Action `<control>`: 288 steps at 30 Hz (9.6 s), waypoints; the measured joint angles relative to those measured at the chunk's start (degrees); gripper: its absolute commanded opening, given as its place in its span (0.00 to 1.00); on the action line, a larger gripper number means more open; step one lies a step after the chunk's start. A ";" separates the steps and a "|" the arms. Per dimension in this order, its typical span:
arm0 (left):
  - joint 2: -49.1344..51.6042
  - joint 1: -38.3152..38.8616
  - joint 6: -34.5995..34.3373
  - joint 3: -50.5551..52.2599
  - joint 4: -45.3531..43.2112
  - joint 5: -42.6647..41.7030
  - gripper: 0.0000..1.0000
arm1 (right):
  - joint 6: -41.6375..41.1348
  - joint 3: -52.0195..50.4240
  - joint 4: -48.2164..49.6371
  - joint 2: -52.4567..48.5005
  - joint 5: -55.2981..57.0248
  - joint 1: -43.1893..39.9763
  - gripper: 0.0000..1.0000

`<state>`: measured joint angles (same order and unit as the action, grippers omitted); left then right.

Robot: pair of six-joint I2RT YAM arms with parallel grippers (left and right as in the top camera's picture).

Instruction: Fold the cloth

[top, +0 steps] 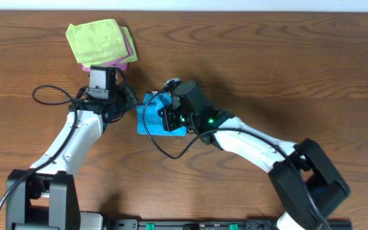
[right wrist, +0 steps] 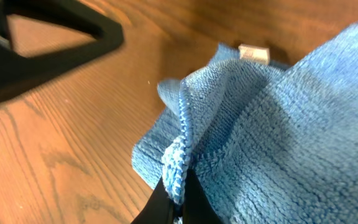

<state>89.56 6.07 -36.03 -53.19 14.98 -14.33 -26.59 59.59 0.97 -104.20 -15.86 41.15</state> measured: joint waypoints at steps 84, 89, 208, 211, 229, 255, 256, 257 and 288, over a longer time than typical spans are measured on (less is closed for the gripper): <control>-5.99 -5.11 3.08 0.00 5.84 -1.81 0.30 | 28.41 14.08 -14.93 -9.68 20.37 5.81 0.75; -5.99 -5.11 3.08 0.00 5.81 -1.79 0.31 | 29.05 16.57 -16.79 -11.04 20.48 6.36 0.72; -6.71 -9.44 -0.85 -1.49 7.19 -7.78 0.28 | 10.27 19.52 -7.74 -16.41 -7.76 -9.79 0.59; -6.71 -10.01 -0.31 -1.49 7.19 -7.80 0.28 | 10.25 19.54 -7.28 -16.41 -7.78 -9.79 0.55; -6.71 -12.83 0.09 -1.49 7.19 -7.87 0.28 | 9.18 20.09 -7.34 -16.41 -9.92 -7.82 0.01; -6.71 -13.05 0.28 -1.49 6.67 -7.98 0.29 | 17.25 28.65 -20.00 -16.41 -12.00 -1.66 0.01; -6.71 -13.05 0.28 -1.49 6.67 -8.00 0.29 | 17.38 28.65 -20.00 -16.41 -11.45 -1.42 0.01; -6.71 -13.05 0.28 -1.49 6.67 -7.98 0.29 | 17.53 28.65 -20.00 -16.46 -11.02 -1.29 0.01; -6.71 -13.05 0.28 -1.49 6.67 -7.98 0.29 | 17.90 28.98 -17.57 -22.08 -6.43 -1.05 0.98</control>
<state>82.85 -6.98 -35.75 -54.68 21.65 -22.31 -8.69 88.58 -16.60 -126.28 -22.28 40.10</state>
